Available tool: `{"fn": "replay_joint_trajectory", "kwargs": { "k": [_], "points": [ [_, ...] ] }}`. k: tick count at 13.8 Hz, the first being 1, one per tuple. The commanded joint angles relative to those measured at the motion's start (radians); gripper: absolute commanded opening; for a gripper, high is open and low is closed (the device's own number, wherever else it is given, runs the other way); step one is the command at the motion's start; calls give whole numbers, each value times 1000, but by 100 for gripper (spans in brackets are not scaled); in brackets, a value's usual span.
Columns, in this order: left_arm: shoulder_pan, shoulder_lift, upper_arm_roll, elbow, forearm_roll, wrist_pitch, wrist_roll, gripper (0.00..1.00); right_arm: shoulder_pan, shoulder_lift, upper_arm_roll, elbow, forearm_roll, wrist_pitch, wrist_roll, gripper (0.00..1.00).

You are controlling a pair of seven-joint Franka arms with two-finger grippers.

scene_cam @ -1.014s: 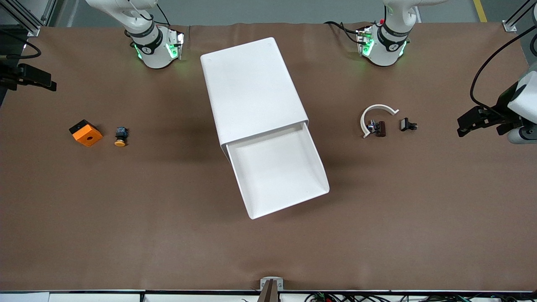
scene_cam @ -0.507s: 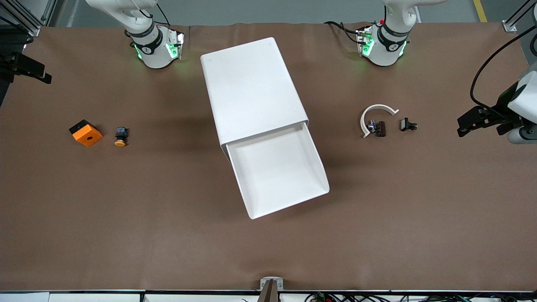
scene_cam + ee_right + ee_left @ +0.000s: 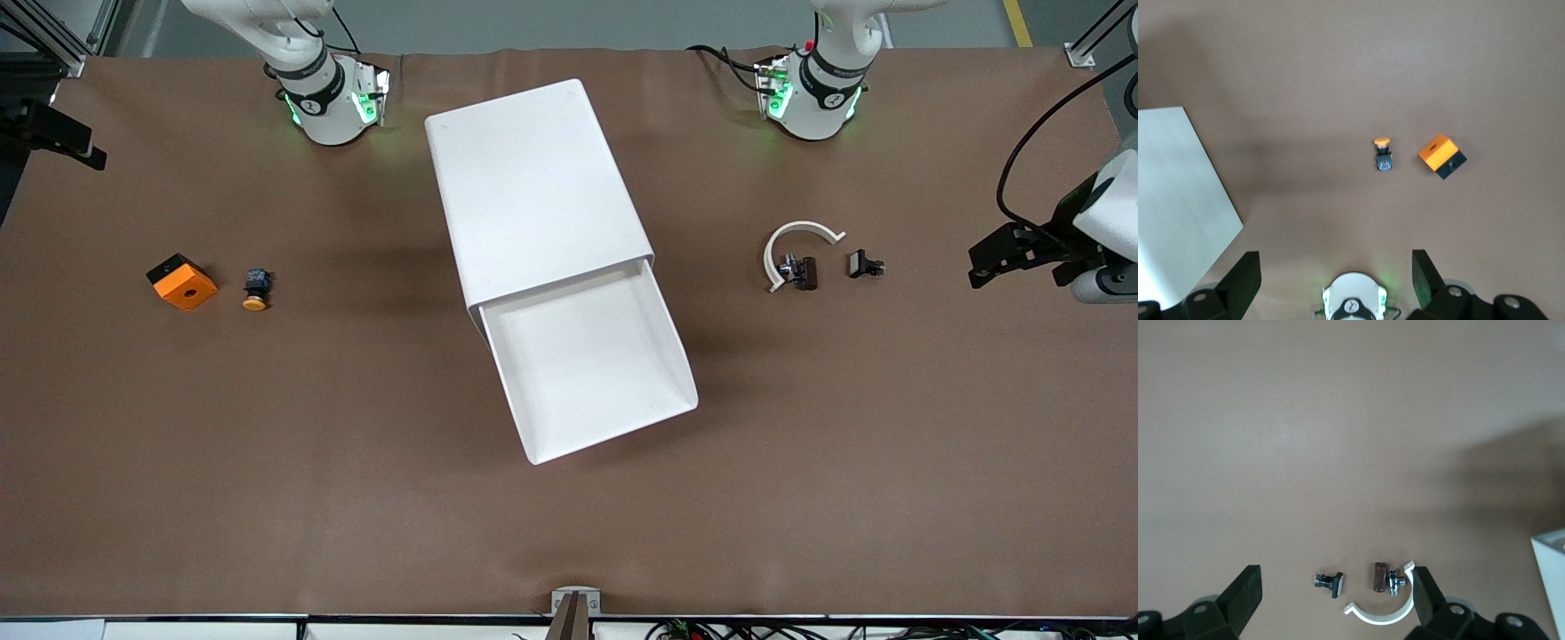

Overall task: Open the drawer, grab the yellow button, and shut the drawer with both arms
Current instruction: 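Move the left gripper toward the open drawer front, then push the open drawer closed into the cabinet with the left gripper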

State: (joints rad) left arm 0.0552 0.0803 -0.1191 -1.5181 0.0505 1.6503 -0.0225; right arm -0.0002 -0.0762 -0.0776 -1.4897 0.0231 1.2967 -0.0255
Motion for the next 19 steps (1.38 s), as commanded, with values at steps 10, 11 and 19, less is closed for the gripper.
{"fn": "replay_joint_trajectory", "kwargs": {
  "k": [10,11,19],
  "points": [
    [-173,309,-2,88,-130,287,-311,100,-12,-54,32,-34,-2,78,-37,100],
    [-202,355,-1,107,-130,355,-385,100,-14,-54,30,-35,-2,76,-37,100],
    [-351,627,12,230,-123,727,-780,26,-15,-56,28,-37,4,66,-13,100]
  ]
}}
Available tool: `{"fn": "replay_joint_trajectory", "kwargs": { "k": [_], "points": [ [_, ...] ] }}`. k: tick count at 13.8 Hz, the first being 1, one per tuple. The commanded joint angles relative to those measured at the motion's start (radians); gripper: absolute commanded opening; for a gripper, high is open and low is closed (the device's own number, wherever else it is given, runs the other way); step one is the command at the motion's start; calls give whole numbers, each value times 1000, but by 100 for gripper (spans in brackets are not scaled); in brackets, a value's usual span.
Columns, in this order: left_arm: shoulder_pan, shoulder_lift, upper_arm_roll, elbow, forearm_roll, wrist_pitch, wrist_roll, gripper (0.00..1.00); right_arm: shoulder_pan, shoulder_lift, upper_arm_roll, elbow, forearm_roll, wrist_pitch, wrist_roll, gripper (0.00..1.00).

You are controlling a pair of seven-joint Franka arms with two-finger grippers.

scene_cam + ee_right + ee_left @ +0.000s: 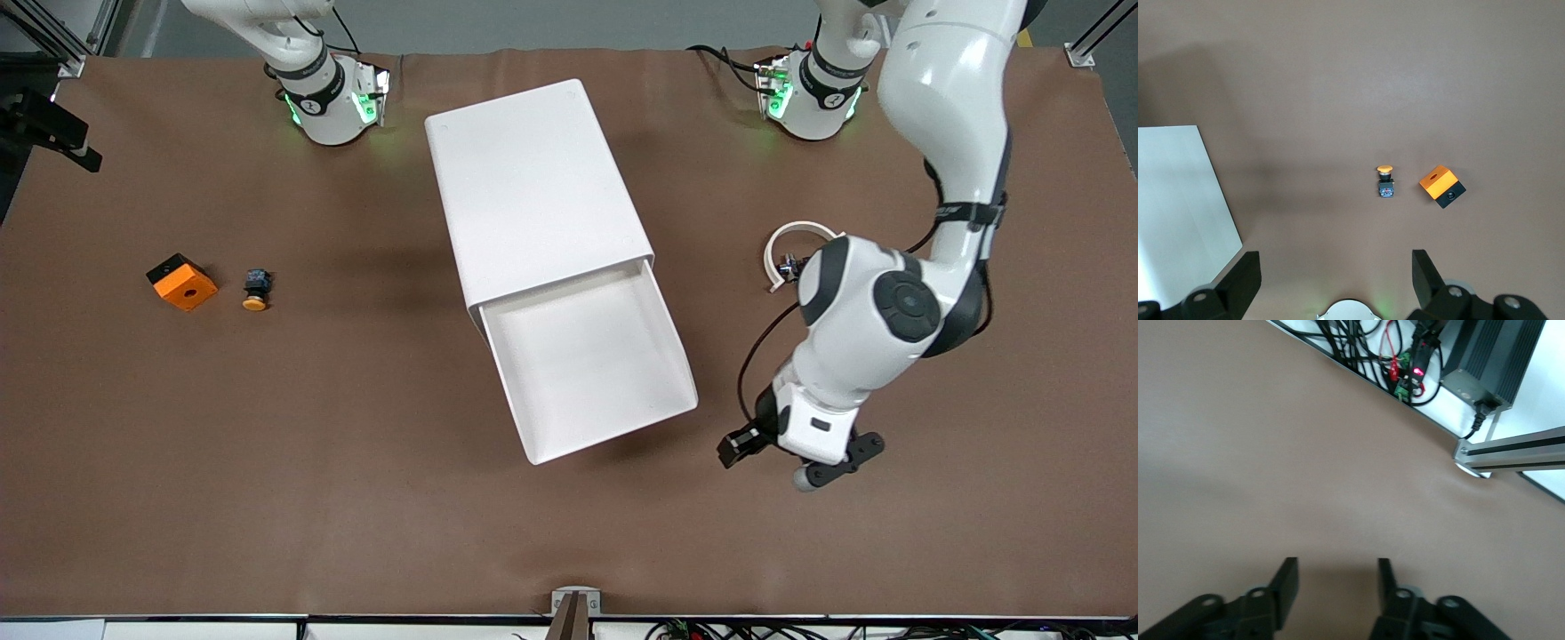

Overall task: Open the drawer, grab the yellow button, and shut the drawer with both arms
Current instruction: 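Push the open drawer closed into the cabinet with the left gripper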

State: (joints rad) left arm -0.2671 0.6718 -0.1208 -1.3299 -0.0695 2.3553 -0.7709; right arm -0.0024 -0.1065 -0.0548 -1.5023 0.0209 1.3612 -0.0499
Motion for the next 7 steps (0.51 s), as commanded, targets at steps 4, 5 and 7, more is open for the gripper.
{"fn": "replay_joint_trajectory", "kwargs": {
  "k": [4,5,7],
  "points": [
    [-104,57,10,41,-6,47,-63,0,-11,-27,6,-22,7,6,12,100],
    [-122,57,9,41,-6,48,-77,0,-13,-25,4,-22,7,4,13,100],
    [-162,55,6,43,-7,48,-106,0,-13,-25,4,-22,11,-4,77,100]
  ]
}}
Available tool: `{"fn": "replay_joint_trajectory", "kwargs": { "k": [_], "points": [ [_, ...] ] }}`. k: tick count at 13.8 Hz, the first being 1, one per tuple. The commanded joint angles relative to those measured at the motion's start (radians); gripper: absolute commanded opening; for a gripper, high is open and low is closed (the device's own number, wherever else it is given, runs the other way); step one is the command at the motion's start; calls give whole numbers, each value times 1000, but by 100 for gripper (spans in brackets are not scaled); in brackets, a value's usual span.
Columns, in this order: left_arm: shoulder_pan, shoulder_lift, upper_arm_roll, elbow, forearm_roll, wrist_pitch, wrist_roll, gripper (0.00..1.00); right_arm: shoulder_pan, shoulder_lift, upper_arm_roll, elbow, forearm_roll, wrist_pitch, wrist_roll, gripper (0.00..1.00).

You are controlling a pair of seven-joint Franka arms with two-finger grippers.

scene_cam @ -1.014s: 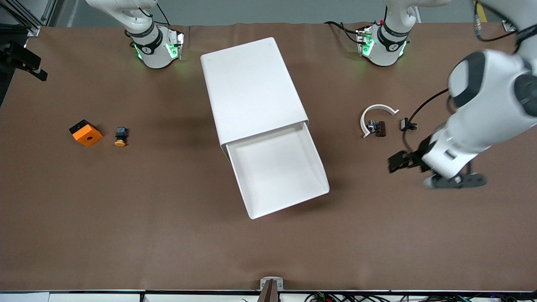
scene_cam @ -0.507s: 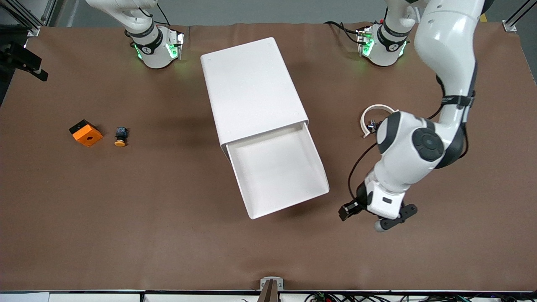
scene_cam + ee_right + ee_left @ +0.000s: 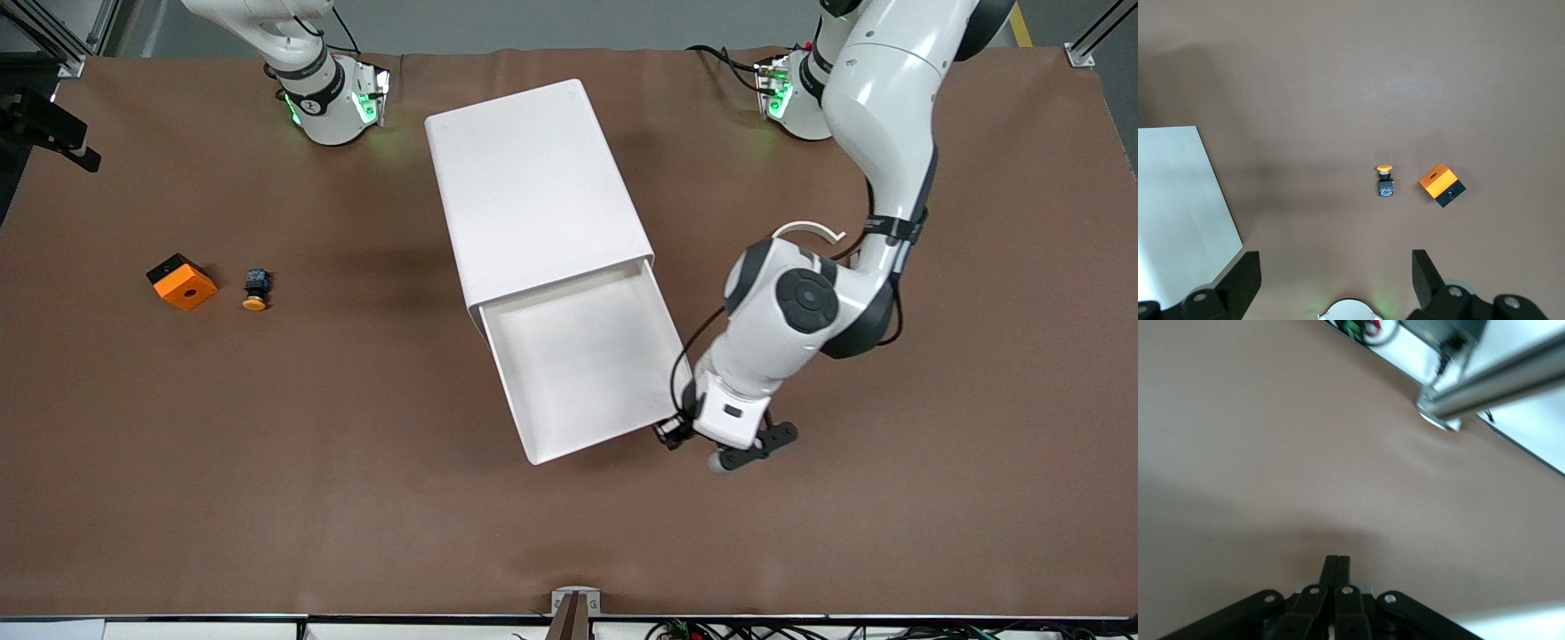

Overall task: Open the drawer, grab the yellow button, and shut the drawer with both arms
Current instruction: 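Push the open drawer closed into the cabinet with the left gripper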

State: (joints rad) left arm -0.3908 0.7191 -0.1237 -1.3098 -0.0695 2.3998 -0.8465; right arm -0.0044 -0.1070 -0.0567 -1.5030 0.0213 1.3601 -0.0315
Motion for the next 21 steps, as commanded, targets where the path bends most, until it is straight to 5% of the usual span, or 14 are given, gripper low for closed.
{"fn": "replay_joint_trajectory", "kwargs": {
  "k": [1,8,19,21],
  "points": [
    [-57,7,9,21,-7,4,-49,0,-11,-25,6,-22,14,-6,91,100],
    [-171,-7,-7,14,-13,-22,-157,0,-9,-25,3,-23,28,-12,73,100],
    [-177,-20,-110,14,-21,-277,-194,0,-11,-25,1,-20,28,-4,31,100],
    [-175,-23,-110,14,-93,-306,-192,0,-13,-25,1,-20,28,-4,31,100]
  ]
}}
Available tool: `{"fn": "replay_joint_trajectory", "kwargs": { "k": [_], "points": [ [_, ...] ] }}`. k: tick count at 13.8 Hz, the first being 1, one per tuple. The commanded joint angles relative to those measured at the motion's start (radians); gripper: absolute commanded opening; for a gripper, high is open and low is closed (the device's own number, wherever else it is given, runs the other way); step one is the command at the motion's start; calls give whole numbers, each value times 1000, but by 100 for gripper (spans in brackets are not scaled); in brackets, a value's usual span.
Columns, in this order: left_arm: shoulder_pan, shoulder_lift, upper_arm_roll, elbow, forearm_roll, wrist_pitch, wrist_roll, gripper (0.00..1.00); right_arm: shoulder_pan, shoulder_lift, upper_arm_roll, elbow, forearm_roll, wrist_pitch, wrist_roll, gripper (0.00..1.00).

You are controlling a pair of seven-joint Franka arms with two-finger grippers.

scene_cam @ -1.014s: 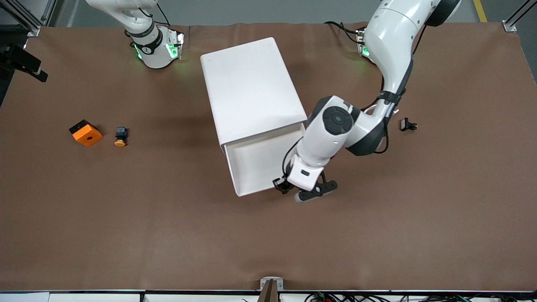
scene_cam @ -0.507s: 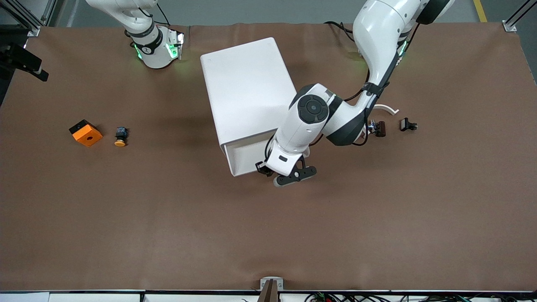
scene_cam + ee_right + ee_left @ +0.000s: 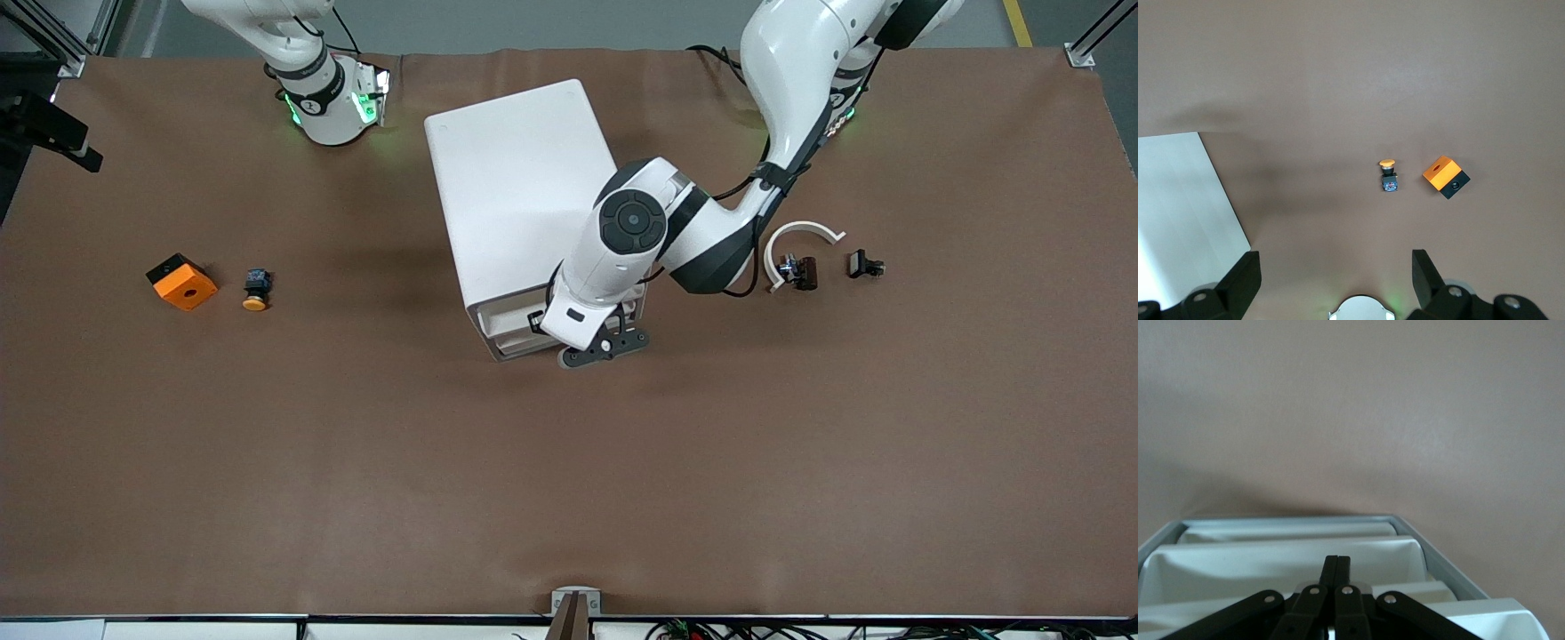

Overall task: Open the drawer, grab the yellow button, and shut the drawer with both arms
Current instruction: 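Push the open drawer closed into the cabinet with the left gripper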

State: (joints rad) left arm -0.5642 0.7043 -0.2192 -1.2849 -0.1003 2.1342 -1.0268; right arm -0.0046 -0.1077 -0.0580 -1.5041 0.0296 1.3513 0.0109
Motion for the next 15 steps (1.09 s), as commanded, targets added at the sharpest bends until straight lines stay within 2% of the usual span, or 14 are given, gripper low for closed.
{"fn": "replay_joint_trajectory", "kwargs": {
  "k": [1,4,5,6,7,8,10,12,15],
  "points": [
    [3,-11,-15,-11,-87,-53,-12,0,-12,-24,1,-19,19,5,-11,100],
    [7,-17,-16,-11,-131,-80,-12,0,-12,-24,0,-21,19,6,-11,100],
    [9,-28,-14,-11,-131,-83,-12,14,-17,-23,-3,-21,19,6,-11,100],
    [12,-29,-11,-10,-119,-83,-1,44,-20,-23,-6,-21,19,8,-11,100],
    [12,-43,1,-10,-92,-83,7,83,-20,-23,-6,-21,19,6,-11,100],
    [13,-61,15,-8,-28,-83,17,100,-20,-23,-6,-21,19,6,-11,100],
    [38,-104,79,-8,69,-83,24,100,-18,-23,-6,-21,19,6,-11,100],
    [130,-155,89,-10,74,-91,109,100,-20,-23,-6,-21,19,6,-9,100],
    [248,-233,87,-14,71,-236,317,100,-20,-23,-6,-21,21,6,-9,100]
  ]
}}
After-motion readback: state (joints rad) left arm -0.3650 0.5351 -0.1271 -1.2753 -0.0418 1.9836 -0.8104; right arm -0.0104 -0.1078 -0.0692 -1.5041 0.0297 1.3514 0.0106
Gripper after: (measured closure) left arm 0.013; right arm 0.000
